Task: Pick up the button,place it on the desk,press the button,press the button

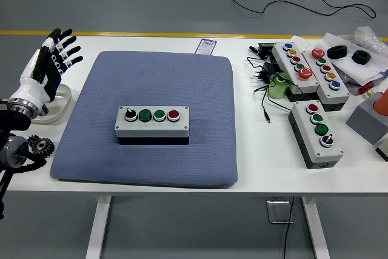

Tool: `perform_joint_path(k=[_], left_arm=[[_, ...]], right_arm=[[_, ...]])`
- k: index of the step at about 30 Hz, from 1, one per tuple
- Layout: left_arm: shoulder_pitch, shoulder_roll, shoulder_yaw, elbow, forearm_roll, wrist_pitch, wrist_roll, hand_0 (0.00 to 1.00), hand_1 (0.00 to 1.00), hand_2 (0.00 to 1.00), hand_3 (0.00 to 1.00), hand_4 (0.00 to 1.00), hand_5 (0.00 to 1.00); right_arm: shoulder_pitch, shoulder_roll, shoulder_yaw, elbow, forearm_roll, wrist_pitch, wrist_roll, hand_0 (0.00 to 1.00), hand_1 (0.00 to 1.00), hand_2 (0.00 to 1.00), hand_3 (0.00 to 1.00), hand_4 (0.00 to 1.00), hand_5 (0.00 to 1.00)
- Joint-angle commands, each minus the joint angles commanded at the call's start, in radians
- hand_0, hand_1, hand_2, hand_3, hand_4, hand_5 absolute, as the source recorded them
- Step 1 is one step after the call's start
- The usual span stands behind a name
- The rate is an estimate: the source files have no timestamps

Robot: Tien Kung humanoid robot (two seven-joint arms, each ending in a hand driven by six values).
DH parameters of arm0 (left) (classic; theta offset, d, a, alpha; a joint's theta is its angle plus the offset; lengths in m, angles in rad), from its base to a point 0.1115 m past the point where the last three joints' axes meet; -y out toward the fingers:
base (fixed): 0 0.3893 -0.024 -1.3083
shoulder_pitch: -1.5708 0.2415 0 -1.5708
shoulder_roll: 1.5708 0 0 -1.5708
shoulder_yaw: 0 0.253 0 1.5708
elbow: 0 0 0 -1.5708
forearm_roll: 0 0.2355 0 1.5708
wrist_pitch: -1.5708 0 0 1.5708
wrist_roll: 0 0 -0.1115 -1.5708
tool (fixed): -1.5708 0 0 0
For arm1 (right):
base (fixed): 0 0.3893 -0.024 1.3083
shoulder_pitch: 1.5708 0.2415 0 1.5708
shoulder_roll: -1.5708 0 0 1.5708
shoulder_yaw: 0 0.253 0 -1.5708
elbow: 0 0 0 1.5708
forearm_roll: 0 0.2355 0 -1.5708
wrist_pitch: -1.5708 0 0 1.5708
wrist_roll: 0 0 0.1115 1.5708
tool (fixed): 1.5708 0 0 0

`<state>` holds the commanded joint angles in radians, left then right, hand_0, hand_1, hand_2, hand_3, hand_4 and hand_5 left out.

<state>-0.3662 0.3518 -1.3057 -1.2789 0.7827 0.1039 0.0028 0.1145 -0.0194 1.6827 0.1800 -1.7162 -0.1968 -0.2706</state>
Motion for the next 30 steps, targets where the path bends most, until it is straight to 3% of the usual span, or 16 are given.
perform_joint_path(k=[12, 18, 30], left_arm=[[0.012, -0.010, -0.024, -0.009, 0.008, -0.025, -0.001, 0.820, 0.873, 0.911, 0.877, 0.594, 0.998], [0.020, -0.015, -0.040, -0.015, 0.062, -0.060, 0.008, 0.821, 0.875, 0.912, 0.878, 0.592, 0.998], [0.018, -0.016, -0.048, -0.027, 0.072, -0.052, 0.011, 0.821, 0.876, 0.910, 0.878, 0.592, 0.998]], right_arm=[[0.011, -0.001, -0.002, 0.000, -0.012, 0.005, 0.001, 0.651, 0.653, 0.674, 0.590, 0.433, 0.286], [0.017, 0.000, -0.006, 0.000, -0.013, 0.007, 0.002, 0.651, 0.653, 0.673, 0.589, 0.433, 0.286], [0.020, 0.000, -0.006, 0.000, -0.015, 0.008, 0.000, 0.651, 0.654, 0.673, 0.590, 0.434, 0.286]])
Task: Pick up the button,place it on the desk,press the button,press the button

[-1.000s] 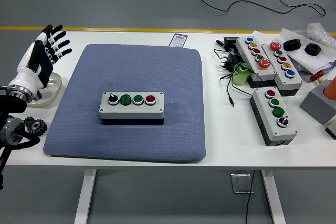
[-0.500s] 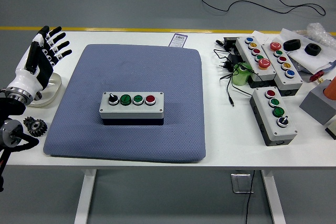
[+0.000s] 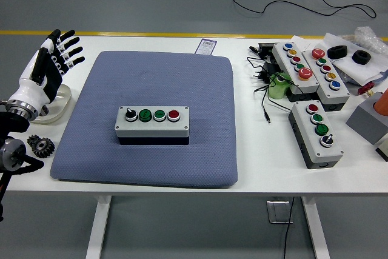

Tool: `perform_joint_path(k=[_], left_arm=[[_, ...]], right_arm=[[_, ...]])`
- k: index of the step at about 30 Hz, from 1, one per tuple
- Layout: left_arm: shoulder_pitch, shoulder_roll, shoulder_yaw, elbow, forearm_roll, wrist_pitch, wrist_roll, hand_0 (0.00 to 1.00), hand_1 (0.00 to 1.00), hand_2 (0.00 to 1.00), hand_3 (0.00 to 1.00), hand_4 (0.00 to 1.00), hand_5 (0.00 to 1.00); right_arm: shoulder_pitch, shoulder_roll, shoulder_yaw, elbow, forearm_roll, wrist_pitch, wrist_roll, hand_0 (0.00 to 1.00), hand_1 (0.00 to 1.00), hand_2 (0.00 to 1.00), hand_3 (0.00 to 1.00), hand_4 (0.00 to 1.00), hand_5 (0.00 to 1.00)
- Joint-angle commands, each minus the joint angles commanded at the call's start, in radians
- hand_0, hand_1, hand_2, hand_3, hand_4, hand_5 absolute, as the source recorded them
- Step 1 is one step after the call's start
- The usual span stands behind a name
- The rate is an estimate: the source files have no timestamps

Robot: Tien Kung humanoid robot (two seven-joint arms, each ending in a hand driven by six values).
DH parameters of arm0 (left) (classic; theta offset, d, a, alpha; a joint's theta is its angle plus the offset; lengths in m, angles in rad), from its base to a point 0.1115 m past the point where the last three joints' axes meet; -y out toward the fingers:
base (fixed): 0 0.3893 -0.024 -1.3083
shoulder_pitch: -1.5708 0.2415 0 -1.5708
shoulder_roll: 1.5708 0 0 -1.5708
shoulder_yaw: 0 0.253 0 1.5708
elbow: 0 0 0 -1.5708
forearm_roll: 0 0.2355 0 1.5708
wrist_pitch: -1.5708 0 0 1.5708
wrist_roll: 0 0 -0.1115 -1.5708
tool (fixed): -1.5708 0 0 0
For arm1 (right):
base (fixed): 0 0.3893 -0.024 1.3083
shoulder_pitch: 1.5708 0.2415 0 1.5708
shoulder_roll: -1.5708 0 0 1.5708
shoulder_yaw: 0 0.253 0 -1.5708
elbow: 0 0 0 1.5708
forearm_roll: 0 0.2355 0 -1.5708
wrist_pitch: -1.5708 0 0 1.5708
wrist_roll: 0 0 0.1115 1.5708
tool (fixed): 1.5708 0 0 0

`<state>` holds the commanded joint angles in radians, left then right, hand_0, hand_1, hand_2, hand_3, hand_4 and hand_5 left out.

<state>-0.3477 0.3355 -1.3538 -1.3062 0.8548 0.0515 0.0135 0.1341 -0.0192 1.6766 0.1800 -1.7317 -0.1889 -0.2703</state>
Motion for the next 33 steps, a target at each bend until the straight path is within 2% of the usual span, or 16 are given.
perform_joint_path(k=[9, 33], left_arm=[[0.008, -0.001, -0.007, -0.009, 0.026, -0.011, 0.002, 0.822, 0.875, 0.910, 0.877, 0.591, 0.998], [0.005, 0.000, 0.000, -0.012, 0.026, -0.011, 0.006, 0.822, 0.876, 0.908, 0.876, 0.586, 0.998]], right_arm=[[0.000, 0.001, -0.001, 0.000, 0.001, -0.001, 0.001, 0.652, 0.654, 0.673, 0.589, 0.434, 0.286], [0.000, 0.001, -0.001, 0.000, 0.006, -0.001, -0.001, 0.653, 0.656, 0.674, 0.589, 0.434, 0.286]])
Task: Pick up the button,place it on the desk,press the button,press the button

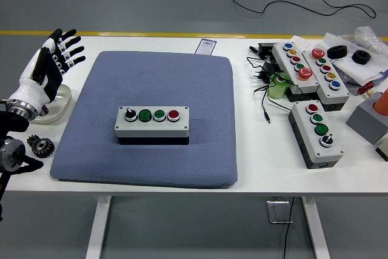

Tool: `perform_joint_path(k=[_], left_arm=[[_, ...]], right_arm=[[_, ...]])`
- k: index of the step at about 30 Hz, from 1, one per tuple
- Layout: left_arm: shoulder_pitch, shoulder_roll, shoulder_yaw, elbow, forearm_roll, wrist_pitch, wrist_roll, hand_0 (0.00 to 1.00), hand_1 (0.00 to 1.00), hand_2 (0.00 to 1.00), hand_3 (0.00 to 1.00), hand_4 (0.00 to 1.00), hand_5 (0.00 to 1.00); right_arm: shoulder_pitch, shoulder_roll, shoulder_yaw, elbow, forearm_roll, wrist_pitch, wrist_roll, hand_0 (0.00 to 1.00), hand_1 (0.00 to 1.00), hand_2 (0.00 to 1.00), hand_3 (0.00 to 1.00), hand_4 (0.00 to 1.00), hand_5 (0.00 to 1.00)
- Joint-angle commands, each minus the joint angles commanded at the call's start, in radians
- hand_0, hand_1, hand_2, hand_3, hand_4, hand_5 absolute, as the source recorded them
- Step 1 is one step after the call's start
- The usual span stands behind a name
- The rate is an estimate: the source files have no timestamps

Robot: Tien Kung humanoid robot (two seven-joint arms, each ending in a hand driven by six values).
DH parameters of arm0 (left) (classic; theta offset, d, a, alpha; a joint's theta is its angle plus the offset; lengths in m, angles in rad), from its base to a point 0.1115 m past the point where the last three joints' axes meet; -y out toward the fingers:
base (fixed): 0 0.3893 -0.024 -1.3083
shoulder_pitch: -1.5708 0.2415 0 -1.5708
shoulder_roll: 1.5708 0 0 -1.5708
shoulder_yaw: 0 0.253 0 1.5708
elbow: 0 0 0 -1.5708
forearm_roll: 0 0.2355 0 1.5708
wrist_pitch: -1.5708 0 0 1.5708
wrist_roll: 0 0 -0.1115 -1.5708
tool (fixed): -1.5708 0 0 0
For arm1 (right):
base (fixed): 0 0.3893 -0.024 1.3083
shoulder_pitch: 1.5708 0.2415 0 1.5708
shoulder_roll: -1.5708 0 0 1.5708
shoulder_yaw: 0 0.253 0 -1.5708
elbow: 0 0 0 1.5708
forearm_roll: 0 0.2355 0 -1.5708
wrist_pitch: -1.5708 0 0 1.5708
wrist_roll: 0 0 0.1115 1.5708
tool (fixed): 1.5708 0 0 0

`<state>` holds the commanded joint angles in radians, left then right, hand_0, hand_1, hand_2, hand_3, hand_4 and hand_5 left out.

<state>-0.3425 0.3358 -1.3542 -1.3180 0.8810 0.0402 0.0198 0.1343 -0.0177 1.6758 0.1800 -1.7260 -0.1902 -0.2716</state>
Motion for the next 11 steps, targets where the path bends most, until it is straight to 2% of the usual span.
perform_joint_path(k=[11], left_arm=[[0.001, -0.001, 0.011, 0.000, 0.000, -0.001, 0.000, 0.821, 0.876, 0.908, 0.877, 0.587, 0.998]], right_arm=[[-0.012, 0.000, -0.005, 0.000, 0.011, -0.003, 0.000, 0.653, 0.656, 0.675, 0.589, 0.434, 0.286]])
